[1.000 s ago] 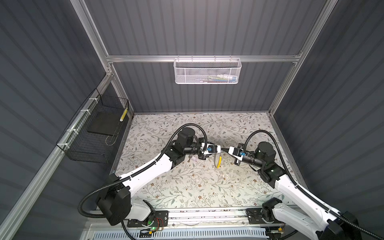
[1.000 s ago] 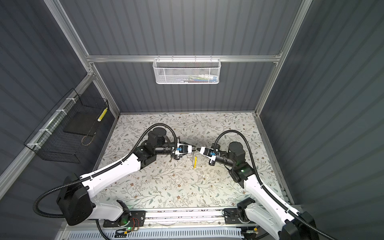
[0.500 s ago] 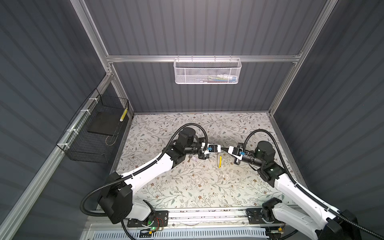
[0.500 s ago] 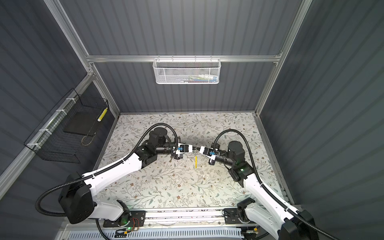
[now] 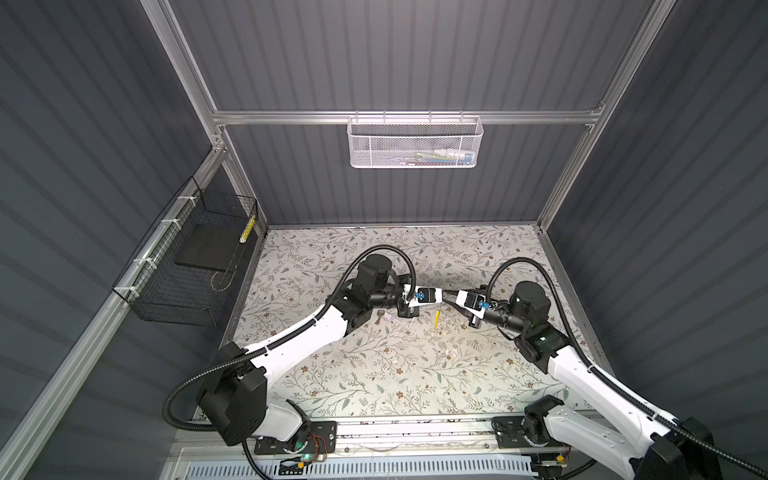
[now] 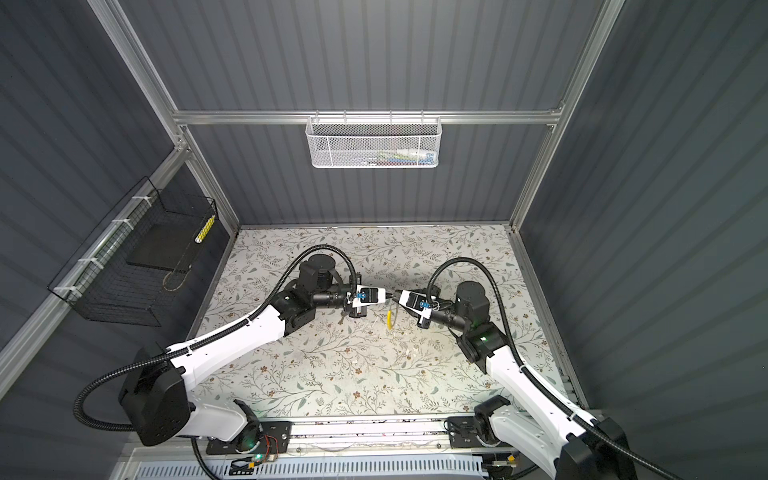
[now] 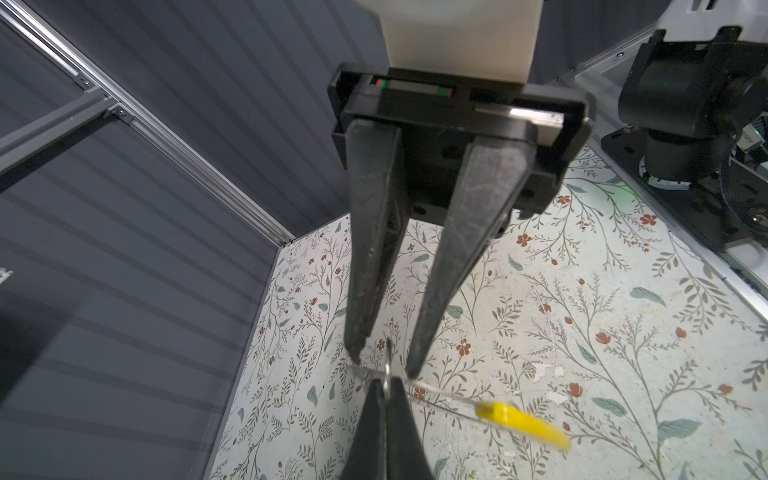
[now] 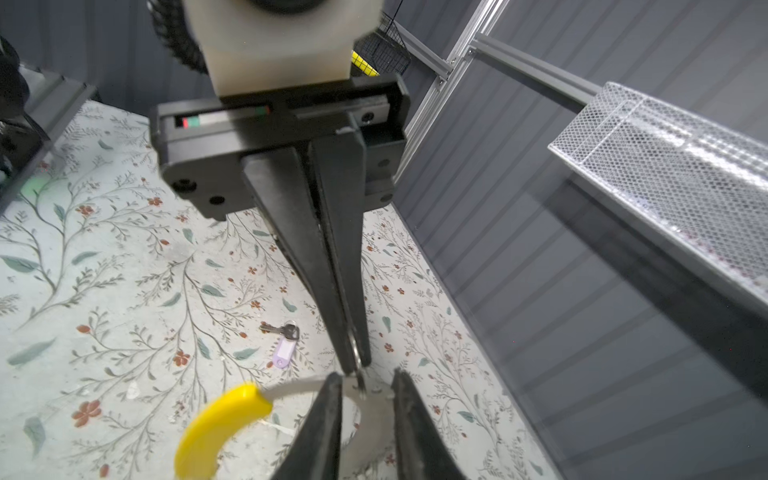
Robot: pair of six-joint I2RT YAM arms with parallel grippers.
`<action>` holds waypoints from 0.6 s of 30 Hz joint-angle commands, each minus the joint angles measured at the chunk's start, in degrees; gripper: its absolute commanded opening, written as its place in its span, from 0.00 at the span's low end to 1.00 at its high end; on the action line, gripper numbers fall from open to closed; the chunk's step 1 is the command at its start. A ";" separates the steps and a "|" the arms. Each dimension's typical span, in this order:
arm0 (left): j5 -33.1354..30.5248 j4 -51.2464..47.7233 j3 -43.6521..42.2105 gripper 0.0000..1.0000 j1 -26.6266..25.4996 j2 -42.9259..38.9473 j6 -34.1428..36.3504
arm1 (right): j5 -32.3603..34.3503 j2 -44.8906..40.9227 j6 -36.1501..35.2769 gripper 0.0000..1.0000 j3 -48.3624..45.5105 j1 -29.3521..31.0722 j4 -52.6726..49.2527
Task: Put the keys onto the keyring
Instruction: 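Open the right gripper and swing it toward the keys while the left holds the ring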
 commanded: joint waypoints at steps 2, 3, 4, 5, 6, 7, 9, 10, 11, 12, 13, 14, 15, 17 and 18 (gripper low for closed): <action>-1.89 3.42 -1.39 0.00 1.65 -1.12 -4.60 | 1.59 0.25 5.56 0.34 -2.07 -1.08 4.79; -2.09 4.41 -2.47 0.00 2.78 -1.81 -5.76 | 2.22 0.28 6.65 0.35 -2.27 -1.10 4.86; -2.20 5.44 -3.74 0.00 4.02 -2.63 -6.81 | 3.46 0.39 8.91 0.36 -2.23 -1.12 4.90; -2.32 6.17 -4.70 0.00 5.07 -3.23 -7.51 | 4.77 0.47 11.06 0.37 -2.15 -1.07 4.96; -2.61 6.51 -5.72 0.00 6.33 -4.09 -8.18 | 6.22 0.78 13.74 0.38 -2.21 -1.08 4.90; -3.14 6.25 -6.66 0.00 7.55 -5.06 -8.29 | 7.17 1.40 15.97 0.38 -2.02 -1.12 4.69; -4.08 5.40 -8.25 0.00 9.75 -6.99 -8.22 | 7.45 2.68 18.04 0.39 -0.98 -1.07 1.37; -4.64 5.39 -9.20 0.00 10.79 -8.13 -8.26 | 6.75 3.72 18.56 0.39 -0.61 -0.93 0.15; -5.00 4.96 -9.59 0.00 11.60 -9.02 -8.11 | 6.50 4.71 19.44 0.39 -0.61 -0.55 -0.19; -5.42 4.09 -9.80 0.00 12.58 -9.78 -7.92 | 6.45 6.15 21.43 0.38 -0.54 -0.10 -0.09; -5.61 3.24 -10.04 0.00 13.70 -10.52 -7.66 | 5.88 7.74 23.54 0.37 -0.40 0.59 0.48; -5.89 2.71 -10.39 0.00 14.57 -11.02 -7.41 | 4.46 9.85 24.28 0.37 -0.25 1.30 0.87; -5.64 2.67 -10.96 0.00 15.84 -11.70 -7.53 | 3.09 12.08 23.90 0.36 -0.18 2.49 1.61; -4.44 2.69 -11.91 0.00 18.58 -12.50 -7.53 | 1.28 16.13 21.61 0.37 -0.05 4.75 3.98; -3.77 2.79 -12.26 0.00 19.96 -12.71 -7.26 | 0.03 18.94 19.72 0.38 0.60 5.64 4.91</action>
